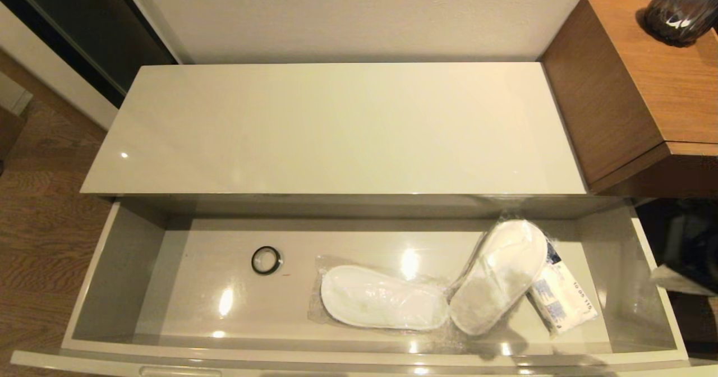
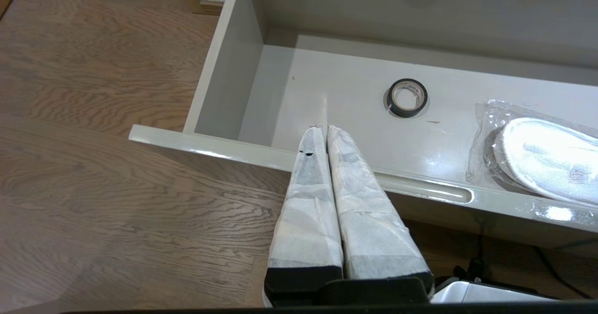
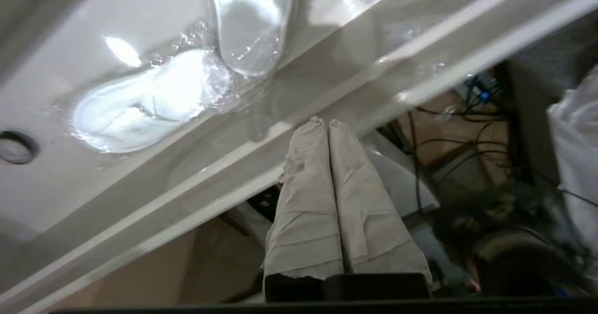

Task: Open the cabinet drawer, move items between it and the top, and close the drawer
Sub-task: Close the drawer

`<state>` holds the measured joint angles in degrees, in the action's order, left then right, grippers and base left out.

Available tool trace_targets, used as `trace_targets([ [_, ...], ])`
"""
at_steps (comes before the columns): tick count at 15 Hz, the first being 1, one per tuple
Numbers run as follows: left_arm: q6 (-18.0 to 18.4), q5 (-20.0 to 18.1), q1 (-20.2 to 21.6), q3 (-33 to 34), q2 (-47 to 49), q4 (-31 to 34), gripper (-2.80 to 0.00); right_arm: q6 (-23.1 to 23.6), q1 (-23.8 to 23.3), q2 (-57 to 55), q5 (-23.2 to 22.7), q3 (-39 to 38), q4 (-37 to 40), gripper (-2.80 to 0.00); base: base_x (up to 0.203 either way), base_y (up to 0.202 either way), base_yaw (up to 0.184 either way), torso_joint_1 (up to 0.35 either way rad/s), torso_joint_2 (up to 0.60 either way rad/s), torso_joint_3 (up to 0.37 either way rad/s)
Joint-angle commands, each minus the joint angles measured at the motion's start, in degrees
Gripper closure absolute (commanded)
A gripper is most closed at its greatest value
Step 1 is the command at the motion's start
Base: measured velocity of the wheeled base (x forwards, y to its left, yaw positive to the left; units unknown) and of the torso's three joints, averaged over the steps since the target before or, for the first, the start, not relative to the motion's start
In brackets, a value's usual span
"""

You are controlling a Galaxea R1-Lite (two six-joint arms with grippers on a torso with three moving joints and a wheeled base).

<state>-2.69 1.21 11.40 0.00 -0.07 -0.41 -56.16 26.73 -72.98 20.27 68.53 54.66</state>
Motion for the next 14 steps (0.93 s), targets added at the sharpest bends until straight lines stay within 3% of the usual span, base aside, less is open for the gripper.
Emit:
trace_targets([
  [1, -0.04, 0.02, 0.01, 0.09, -2.22, -0.02, 0.0, -1.02, -3.07, 9.15, 0.92, 7.94, 17.42, 0.0, 0.0, 0.0, 0.0, 0.0, 0.0, 0.0],
  [5, -0.04, -0.06, 0.03, 0.09, -2.22, -0.02, 0.0, -1.38, -10.43, 16.54, 4.31, 15.66, 28.82, 0.0, 0.0, 0.0, 0.0, 0.0, 0.0, 0.0],
  [8, -0.04, 0.01, -0.06, 0.09, -2.22, -0.02, 0.0, -0.69, -11.68, 20.02, 4.56, 21.49, 32.87, 0.0, 0.0, 0.0, 0.0, 0.0, 0.0, 0.0],
  [10, -0.04, 0.01, 0.03, 0.09, -2.22, -0.02, 0.0, 4.72, -11.92, 23.12, 0.14, 22.94, 32.98, 0.0, 0.0, 0.0, 0.0, 0.0, 0.0, 0.0],
  [12, -0.04, 0.02, 0.03, 0.09, -2.22, -0.02, 0.0, 7.26, -15.81, 23.7, -3.43, 25.63, 33.0, 0.0, 0.0, 0.0, 0.0, 0.0, 0.0, 0.0],
  [14, -0.04, 0.02, -0.06, 0.09, -2.22, -0.02, 0.0, 16.19, -18.15, 28.22, -7.14, 26.16, 33.0, 0.0, 0.0, 0.0, 0.0, 0.0, 0.0, 0.0],
])
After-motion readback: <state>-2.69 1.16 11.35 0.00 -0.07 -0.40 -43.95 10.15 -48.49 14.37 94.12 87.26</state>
